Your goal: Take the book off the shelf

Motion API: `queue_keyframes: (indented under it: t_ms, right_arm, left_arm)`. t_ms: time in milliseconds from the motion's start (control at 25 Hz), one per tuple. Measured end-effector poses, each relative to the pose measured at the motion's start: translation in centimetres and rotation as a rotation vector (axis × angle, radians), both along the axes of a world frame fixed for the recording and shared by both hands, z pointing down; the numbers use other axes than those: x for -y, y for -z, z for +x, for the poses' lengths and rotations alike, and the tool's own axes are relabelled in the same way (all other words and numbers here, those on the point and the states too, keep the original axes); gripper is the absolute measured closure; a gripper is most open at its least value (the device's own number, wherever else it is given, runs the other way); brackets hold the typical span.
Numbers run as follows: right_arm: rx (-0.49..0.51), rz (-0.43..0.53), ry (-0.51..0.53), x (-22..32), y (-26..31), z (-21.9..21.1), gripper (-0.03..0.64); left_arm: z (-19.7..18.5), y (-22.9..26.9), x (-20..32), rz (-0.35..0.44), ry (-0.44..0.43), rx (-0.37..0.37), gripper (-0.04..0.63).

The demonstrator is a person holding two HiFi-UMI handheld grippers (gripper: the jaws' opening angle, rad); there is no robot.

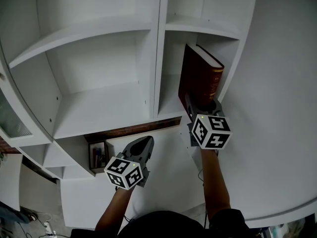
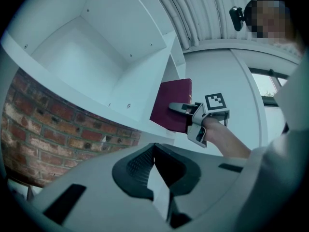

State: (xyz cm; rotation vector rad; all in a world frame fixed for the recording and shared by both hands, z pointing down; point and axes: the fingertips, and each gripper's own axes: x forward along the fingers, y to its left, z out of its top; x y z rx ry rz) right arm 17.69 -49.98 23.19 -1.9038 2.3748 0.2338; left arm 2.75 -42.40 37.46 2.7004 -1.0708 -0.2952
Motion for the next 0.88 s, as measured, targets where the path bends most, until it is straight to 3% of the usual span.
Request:
queue_keyframes:
  t_ms: [880]
  right_arm:
    - [0.018,0.021,-0.038,-7.2,-0.4,0.8,0.377]
  left_arm:
    - [2.4,0.4,-4.2,0.004,-0.117,-0.014,0.579]
